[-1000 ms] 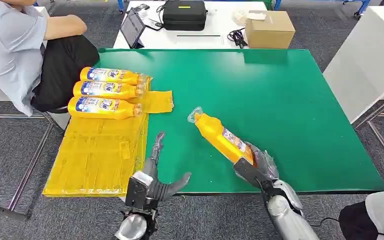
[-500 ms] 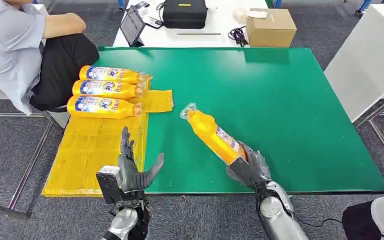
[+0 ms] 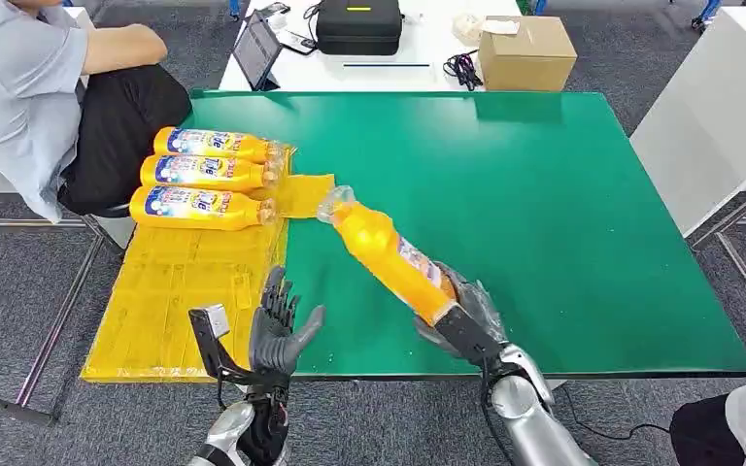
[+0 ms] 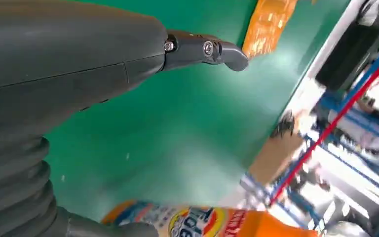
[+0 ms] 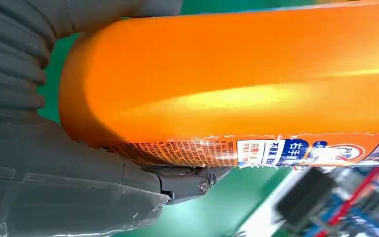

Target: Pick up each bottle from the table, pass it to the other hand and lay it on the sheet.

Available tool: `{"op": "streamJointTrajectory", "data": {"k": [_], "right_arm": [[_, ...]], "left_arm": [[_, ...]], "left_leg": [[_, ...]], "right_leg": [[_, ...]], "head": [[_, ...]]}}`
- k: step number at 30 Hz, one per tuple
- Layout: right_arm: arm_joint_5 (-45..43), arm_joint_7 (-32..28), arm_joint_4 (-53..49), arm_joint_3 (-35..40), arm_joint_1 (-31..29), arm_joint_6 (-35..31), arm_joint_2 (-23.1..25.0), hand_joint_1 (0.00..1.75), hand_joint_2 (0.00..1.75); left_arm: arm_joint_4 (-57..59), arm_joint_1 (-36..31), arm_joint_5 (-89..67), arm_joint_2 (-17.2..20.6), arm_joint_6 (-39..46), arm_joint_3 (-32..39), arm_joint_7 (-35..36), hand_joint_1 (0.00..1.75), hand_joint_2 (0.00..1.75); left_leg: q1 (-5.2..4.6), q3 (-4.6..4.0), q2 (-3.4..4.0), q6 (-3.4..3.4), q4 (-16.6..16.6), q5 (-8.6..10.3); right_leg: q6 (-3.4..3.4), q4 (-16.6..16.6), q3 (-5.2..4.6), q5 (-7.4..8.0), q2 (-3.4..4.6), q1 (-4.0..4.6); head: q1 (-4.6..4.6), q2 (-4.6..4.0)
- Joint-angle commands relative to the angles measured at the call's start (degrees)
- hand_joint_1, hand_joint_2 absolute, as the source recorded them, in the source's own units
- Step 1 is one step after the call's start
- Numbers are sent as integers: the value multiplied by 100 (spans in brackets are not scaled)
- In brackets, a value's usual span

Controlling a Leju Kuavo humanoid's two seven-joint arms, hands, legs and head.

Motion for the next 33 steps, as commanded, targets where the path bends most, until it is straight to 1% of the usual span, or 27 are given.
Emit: {"op": "streamJointTrajectory", "data": {"k": [1, 2, 5, 8, 10, 13, 14, 15, 16, 17, 18, 20, 23, 25, 26, 29, 30, 33], "right_arm": [[-186, -41, -441, 958, -271, 202, -25, 175, 175], [-198, -51, -474, 1042, -262, 214, -1, 175, 175], [-216, -48, -490, 1264, -319, 233, 49, 175, 175], [-252, -53, -379, 1382, -406, 265, 85, 175, 175], [-194, -69, -271, 1487, -429, 273, 83, 175, 175], [-131, -105, -238, 1621, -415, 281, 48, 175, 175], [-135, -108, -233, 1667, -425, 326, 24, 175, 175], [-175, -85, -201, 1679, -440, 391, 18, 175, 175], [-192, -81, -170, 1665, -442, 407, 23, 175, 175], [-223, -76, -138, 1651, -435, 418, 28, 175, 175], [-218, -83, -103, 1644, -426, 418, 23, 175, 175], [-266, -102, -99, 1585, -384, 455, 31, 175, 175], [-262, -89, -139, 1534, -352, 446, 14, 175, 175], [-262, -89, -139, 1534, -352, 446, 14, 175, 175], [-261, -88, -147, 1530, -362, 446, 15, 175, 175], [-260, -87, -198, 1503, -336, 441, 14, 175, 175], [-281, -104, -240, 1454, -317, 420, 22, 175, 175], [-300, -113, -330, 1372, -319, 401, 11, 175, 175]], "left_arm": [[357, -339, -262, 149, -542, 196, -238, 0, 175], [470, -419, -133, 122, -624, 270, -59, 0, 175], [678, -554, -74, 69, -722, 348, -35, 0, 175], [671, -610, -110, 59, -774, 343, -98, 0, 175], [596, -658, -406, 97, -425, 357, -443, 0, 175], [426, -699, -319, 178, -470, 561, -368, 0, 175], [284, -668, -337, 210, -542, 633, -388, 0, 175], [169, -617, -368, 200, -613, 688, -388, 0, 175], [57, -566, -459, 200, -660, 670, -427, 0, 175], [-43, -515, -688, 203, -536, 607, -565, 0, 175], [-194, -421, -747, 157, -545, 584, -592, 0, 175], [-387, -247, -750, 143, -701, 525, -504, 0, 175], [-368, -164, -761, 142, -703, 495, -423, 0, 175], [-368, -164, -761, 142, -703, 495, -423, 0, 175], [-361, -161, -760, 157, -712, 501, -431, 0, 175], [-268, -190, -750, 154, -717, 511, -415, 0, 175], [-173, -191, -780, 133, -533, 568, -352, 0, 175], [120, -236, -606, 133, -482, 732, -276, 0, 175]], "left_leg": [[7, 20, 30, -12, 5, -14], [7, 14, 17, -10, 1, -8], [11, 21, 15, -15, 5, -12], [3, 12, 16, -9, 0, -5], [8, 22, 21, -15, 3, -11], [5, 10, 13, -8, 0, -4], [9, 18, 19, -12, 2, -9], [12, 28, 21, -16, 2, -13], [8, 15, 14, -10, 1, -7], [13, 26, 20, -15, 4, -14], [6, 13, 15, -10, 1, -7], [4, 10, 10, -8, -1, -5], [9, 29, 15, -12, -1, -15], [4, 14, 9, -8, -2, -6], [9, 26, 11, -12, -1, -11], [6, 18, 8, -11, 0, -8], [10, 26, 11, -15, 2, -12], [9, 23, 8, -13, 0, -10]], "right_leg": [[-16, 3, 12, -4, 26, 8], [-13, -1, 10, -2, 13, 7], [-19, 0, 18, -6, 12, 12], [-11, -1, 6, -1, 14, 5], [-19, 0, 16, -4, 16, 10], [-10, -3, 6, 0, 11, 6], [-15, -2, 14, -2, 16, 11], [-19, -2, 23, -6, 17, 13], [-13, -2, 12, -2, 12, 8], [-19, -1, 22, -7, 16, 14], [-12, -3, 10, -2, 12, 7], [-9, -4, 8, -2, 7, 5], [-15, -6, 28, -9, 12, 11], [-10, -6, 11, -3, 7, 5], [-15, -7, 23, -7, 7, 10], [-14, -5, 15, -4, 6, 8], [-18, -4, 23, -7, 7, 12], [-16, -6, 21, -6, 4, 11]], "head": [[0, 0], [0, 0], [0, 0], [2, 0], [2, 0], [0, 0], [2, 0], [2, 0], [4, 0], [0, 0], [0, 0], [0, 0], [2, 0], [0, 0], [2, 0], [2, 0], [2, 0], [2, 0]]}}
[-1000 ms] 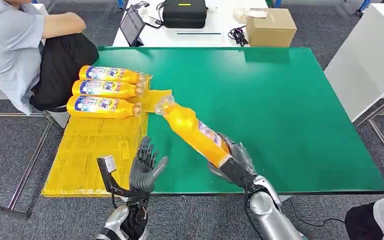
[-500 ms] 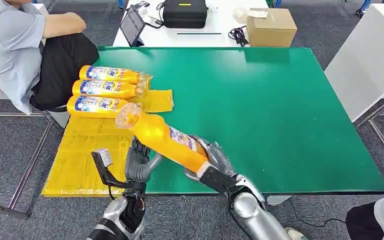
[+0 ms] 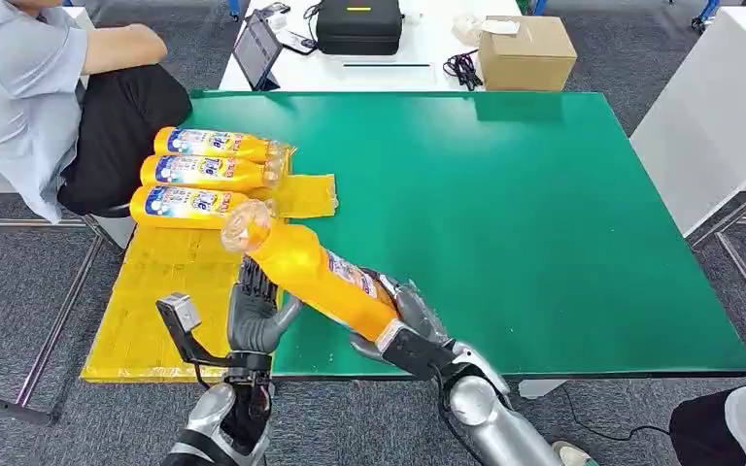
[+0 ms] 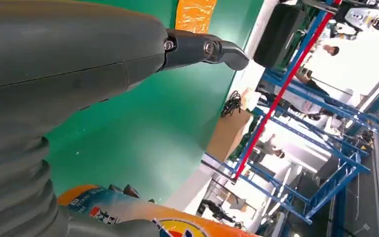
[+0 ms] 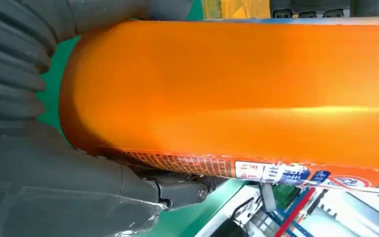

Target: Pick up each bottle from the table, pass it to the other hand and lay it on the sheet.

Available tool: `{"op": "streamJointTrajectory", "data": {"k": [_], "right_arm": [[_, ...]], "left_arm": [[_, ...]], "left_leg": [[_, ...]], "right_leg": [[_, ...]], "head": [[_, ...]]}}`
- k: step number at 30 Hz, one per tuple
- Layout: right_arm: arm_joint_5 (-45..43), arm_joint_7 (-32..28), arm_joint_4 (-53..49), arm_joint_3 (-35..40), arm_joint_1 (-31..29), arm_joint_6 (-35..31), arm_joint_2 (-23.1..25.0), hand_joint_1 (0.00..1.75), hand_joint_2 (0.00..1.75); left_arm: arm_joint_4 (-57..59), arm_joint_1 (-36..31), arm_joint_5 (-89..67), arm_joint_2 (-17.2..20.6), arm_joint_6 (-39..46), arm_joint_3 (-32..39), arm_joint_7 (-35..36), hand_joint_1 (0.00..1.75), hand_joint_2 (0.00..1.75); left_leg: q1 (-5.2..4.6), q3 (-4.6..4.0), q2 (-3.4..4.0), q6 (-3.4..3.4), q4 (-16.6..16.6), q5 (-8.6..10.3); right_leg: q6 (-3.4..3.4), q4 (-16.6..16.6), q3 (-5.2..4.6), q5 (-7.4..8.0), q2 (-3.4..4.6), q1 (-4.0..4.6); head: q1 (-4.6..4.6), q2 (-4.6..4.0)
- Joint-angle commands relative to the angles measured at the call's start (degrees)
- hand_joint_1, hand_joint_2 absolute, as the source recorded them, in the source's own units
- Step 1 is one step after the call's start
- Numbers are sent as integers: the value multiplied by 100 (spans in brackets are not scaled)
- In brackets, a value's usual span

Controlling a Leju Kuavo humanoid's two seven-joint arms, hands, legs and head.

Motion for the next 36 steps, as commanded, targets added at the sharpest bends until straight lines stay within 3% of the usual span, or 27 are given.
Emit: {"op": "streamJointTrajectory", "data": {"k": [1, 6, 28, 36], "right_arm": [[-25, -22, 95, -46, -124, -84, -76, 175, 175], [-63, -54, -33, -168, -82, -102, -109, 175, 175], [11, -67, 48, -74, -134, -109, -197, 175, 175], [-108, -83, -92, -417, -23, -172, -215, 175, 175]], "left_arm": [[601, -159, 159, 103, 224, 227, 170, 0, 175], [1442, -375, 227, 181, 63, 457, 182, 0, 175], [1360, -323, 8, 122, 92, 311, 83, 0, 175], [959, -56, -10, 130, 39, 387, 15, 0, 175]], "left_leg": [[2, 14, 4, -7, -5, -2], [10, 35, 6, -13, -5, -11], [5, 18, 6, -9, -1, -7], [2, 10, 5, -6, -1, -4]], "right_leg": [[-8, -5, 13, -2, 2, 2], [-17, -8, 36, -9, 1, 11], [-11, -3, 18, -5, 2, 6], [-9, -1, 9, -4, 1, 3]], "head": [[2, 0], [0, 0], [2, 0], [0, 0]]}}
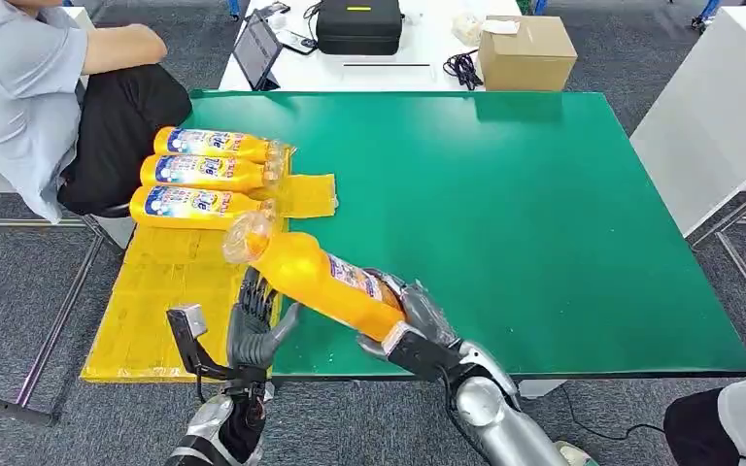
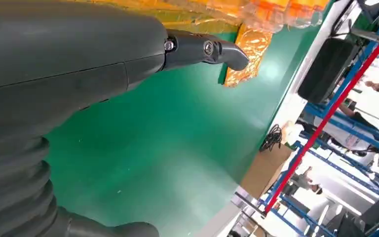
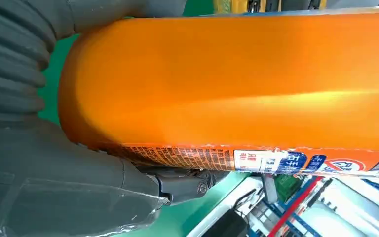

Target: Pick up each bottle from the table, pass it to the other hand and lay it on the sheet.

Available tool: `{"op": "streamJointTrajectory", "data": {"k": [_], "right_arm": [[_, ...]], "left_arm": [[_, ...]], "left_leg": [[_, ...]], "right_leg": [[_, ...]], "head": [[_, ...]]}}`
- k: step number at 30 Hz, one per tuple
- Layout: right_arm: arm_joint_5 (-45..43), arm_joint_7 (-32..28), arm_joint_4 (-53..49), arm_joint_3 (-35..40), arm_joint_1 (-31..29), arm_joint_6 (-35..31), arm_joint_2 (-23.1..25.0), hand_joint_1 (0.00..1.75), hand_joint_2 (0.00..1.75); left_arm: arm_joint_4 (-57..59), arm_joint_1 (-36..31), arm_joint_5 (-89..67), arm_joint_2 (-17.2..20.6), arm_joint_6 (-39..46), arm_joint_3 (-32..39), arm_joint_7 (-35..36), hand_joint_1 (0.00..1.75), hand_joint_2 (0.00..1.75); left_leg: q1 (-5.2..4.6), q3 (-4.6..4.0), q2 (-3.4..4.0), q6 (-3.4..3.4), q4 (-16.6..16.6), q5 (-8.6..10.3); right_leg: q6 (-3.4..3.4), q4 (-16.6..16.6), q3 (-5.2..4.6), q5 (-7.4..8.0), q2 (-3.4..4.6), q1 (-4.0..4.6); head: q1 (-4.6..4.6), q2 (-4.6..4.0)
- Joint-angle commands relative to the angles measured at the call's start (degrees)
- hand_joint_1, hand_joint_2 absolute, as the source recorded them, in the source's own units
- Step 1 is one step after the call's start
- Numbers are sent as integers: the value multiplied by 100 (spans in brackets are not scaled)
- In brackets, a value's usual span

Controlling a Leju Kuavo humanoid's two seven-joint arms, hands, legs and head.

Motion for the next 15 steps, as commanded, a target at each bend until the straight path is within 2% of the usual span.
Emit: {"op": "streamJointTrajectory", "data": {"k": [1, 8, 15], "right_arm": [[-123, -25, 13, -324, -78, -28, -108, 175, 175], [-241, -90, 26, -536, -49, 76, -91, 175, 175], [-271, -115, 0, -721, 4, 90, -78, 175, 175]], "left_arm": [[-56, 80, -5, 83, -144, 8, -7, 0, 175], [-305, 347, 24, 175, -862, -83, -88, 0, 175], [-353, 471, -49, 207, -1210, -97, -90, 0, 175]], "left_leg": [[5, 20, 5, -9, 0, -10], [2, 12, 6, -7, -3, -5], [3, 15, 8, -8, -3, -6]], "right_leg": [[-13, -1, 20, -8, 1, 7], [-9, -3, 11, -3, 4, 3], [-11, -3, 14, -4, 4, 4]], "head": [[0, 0], [0, 0], [0, 0]]}}
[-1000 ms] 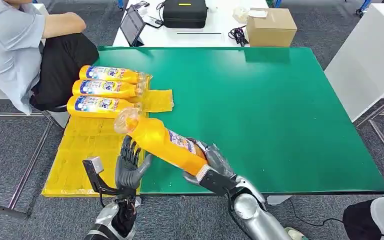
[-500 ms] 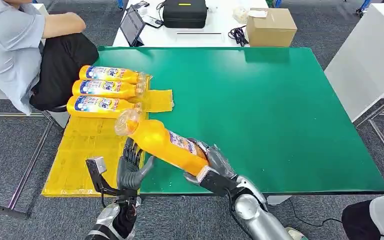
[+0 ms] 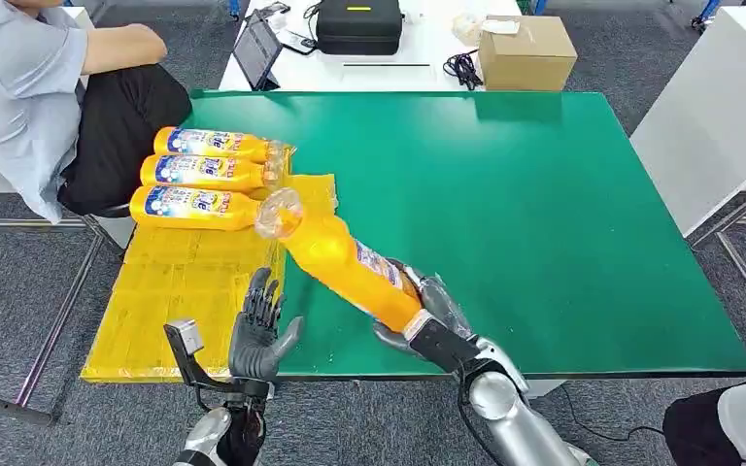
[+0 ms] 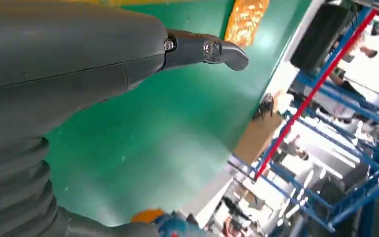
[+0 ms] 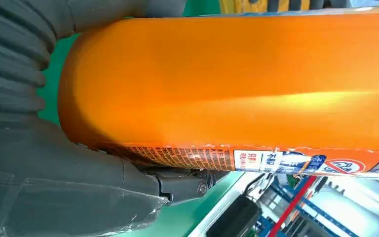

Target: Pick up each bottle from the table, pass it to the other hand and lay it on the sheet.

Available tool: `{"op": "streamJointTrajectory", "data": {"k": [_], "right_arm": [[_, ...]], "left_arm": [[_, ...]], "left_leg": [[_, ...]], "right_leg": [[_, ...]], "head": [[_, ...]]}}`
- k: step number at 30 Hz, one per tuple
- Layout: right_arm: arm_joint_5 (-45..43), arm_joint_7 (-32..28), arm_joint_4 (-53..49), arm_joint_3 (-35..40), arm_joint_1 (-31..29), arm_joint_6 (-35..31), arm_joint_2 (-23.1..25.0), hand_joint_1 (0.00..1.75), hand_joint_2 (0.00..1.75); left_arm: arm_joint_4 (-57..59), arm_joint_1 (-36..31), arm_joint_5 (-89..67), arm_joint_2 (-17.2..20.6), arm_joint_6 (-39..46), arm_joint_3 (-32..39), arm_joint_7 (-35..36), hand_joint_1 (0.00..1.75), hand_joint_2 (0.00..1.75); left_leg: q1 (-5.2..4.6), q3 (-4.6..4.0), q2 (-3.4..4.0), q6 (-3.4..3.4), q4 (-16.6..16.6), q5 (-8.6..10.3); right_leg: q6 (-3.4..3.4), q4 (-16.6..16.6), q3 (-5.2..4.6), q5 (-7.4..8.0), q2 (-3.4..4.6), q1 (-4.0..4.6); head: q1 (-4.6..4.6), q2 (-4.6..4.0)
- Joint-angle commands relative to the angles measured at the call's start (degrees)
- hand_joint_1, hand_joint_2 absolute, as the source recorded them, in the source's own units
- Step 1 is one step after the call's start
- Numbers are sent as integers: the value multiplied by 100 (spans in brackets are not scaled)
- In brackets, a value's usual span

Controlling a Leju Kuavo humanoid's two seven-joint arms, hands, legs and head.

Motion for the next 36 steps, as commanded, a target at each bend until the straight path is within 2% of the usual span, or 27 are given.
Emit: {"op": "streamJointTrajectory", "data": {"k": [1, 9, 10, 14, 22, 36], "right_arm": [[-6, -39, 73, -312, -49, 57, -44, 175, 175], [17, -40, 308, -300, -103, 141, 39, 175, 175], [16, -37, 378, -288, -135, 185, 54, 175, 175], [169, -24, 696, -110, -310, 172, 120, 175, 175], [480, 103, 1362, 402, -567, 84, 294, 175, 175], [567, 113, 1415, 537, -625, 45, 311, 175, 175]], "left_arm": [[-51, 130, -100, 214, -414, -133, 30, 0, 175], [91, 48, -35, 230, -667, -169, 154, 0, 175], [130, 67, 548, 116, -1131, 0, 554, 0, 175], [-34, -37, 291, 206, -997, -452, 482, 0, 175], [174, -404, 262, 145, -791, -844, 557, 0, 175], [307, -547, 257, 130, -718, -887, 525, 0, 175]], "left_leg": [[6, 22, 12, -10, -1, -10], [4, 14, 5, -8, -4, -4], [10, 27, 8, -13, -1, -11], [5, 15, 10, -8, -1, -5], [11, 24, 16, -13, -1, -9], [4, 14, 5, -8, -2, -3]], "right_leg": [[-14, -2, 19, -6, 8, 7], [-10, -5, 13, -3, 3, 4], [-16, -6, 27, -8, 4, 11], [-11, -3, 13, -2, 7, 6], [-16, -5, 24, -3, 12, 12], [-10, -3, 14, -2, 2, 5]], "head": [[0, 0], [-2, 0], [0, 0], [0, 0], [-2, 0], [0, 0]]}}
